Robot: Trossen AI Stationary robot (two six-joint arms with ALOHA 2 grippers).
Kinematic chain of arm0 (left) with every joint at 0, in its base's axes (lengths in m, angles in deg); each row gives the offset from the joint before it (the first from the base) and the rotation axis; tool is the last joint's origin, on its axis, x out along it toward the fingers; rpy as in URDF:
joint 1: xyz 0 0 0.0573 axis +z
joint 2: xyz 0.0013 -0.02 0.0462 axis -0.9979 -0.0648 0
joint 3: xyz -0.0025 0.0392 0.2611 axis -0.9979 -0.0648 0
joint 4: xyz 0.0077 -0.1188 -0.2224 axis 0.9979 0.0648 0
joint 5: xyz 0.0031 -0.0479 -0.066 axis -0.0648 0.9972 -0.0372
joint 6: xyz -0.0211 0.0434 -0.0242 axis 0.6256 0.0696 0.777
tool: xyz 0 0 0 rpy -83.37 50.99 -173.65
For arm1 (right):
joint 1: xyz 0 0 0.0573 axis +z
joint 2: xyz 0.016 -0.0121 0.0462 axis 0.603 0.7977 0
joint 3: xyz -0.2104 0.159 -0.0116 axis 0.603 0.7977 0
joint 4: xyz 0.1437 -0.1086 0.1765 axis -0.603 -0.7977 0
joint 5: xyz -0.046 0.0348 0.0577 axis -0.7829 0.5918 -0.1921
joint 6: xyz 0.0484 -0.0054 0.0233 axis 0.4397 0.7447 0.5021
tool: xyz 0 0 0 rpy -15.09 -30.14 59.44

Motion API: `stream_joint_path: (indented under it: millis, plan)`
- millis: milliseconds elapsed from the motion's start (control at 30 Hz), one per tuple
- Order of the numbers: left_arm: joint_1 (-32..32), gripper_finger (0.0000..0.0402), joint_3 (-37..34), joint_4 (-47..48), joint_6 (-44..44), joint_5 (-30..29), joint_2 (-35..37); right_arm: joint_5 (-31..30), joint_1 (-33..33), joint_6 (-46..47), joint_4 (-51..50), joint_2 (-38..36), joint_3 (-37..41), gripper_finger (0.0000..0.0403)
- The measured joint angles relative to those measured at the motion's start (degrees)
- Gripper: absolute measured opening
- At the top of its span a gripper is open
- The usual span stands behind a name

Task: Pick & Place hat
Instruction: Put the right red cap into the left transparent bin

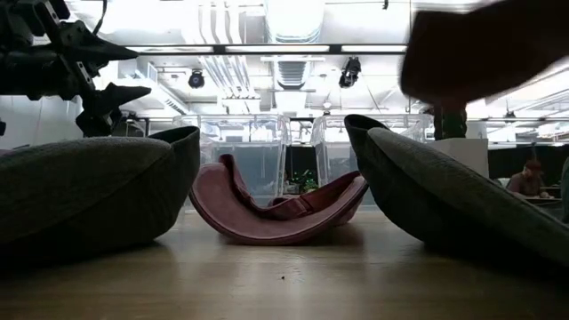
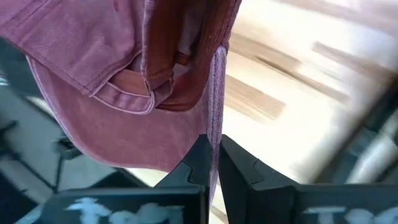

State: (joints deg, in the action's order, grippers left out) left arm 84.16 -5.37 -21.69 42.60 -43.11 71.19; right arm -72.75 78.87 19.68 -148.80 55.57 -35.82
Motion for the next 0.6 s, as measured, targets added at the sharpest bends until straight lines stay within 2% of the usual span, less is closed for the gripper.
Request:
stream_joint_path:
  millis: [233,367,600]
  plan:
    - [0.0,0.0234,0.0,-0.7,5.7,-3.5,0.0,-10.6,0.0,-7.7,6.8,0.6,-2.3,0.0013]
    - [0.0,0.0234,0.0,-5.4,8.5,-6.3,-0.1,-14.9,0.0,-11.5,11.8,1.1,-1.7,0.0013]
    - [0.0,0.0234,0.4,-13.7,8.7,-6.5,-0.9,-22.5,-0.1,-15.0,16.0,2.7,-1.4,0.0013]
